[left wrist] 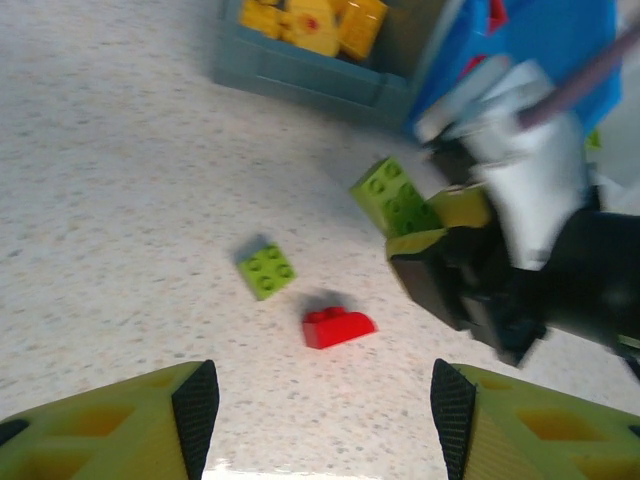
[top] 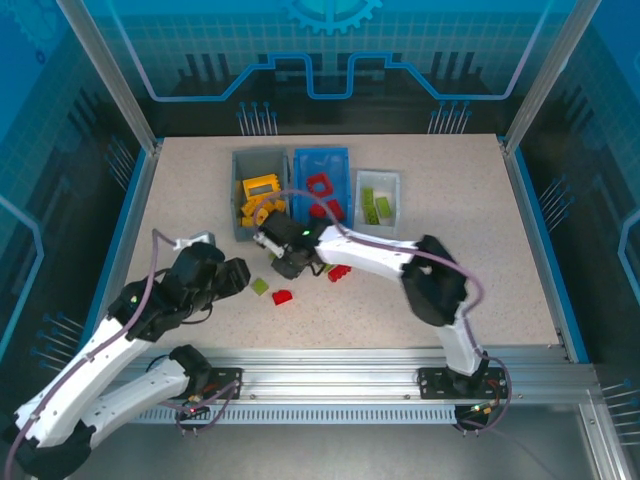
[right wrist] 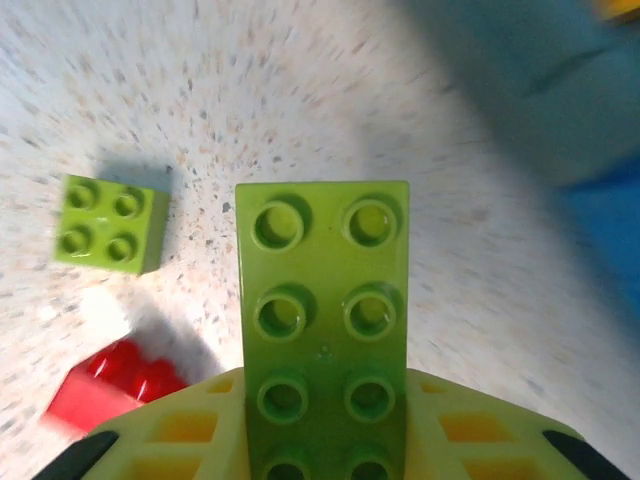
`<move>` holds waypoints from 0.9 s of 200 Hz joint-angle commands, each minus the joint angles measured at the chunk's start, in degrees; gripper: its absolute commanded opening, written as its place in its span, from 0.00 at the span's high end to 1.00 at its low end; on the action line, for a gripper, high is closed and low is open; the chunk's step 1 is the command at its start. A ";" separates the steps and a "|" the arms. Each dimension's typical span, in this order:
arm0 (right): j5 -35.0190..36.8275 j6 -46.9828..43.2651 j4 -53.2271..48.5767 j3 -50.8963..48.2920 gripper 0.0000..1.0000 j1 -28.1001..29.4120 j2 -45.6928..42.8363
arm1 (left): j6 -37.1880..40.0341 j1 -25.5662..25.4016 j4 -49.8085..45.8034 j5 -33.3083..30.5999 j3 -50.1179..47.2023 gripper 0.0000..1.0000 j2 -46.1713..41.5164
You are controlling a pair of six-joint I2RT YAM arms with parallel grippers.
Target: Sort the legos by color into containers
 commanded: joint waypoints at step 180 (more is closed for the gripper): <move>5.77 30.90 -20.12 24.20 0.63 -35.16 18.97 | 16.81 -12.92 31.40 11.01 24.79 0.38 43.19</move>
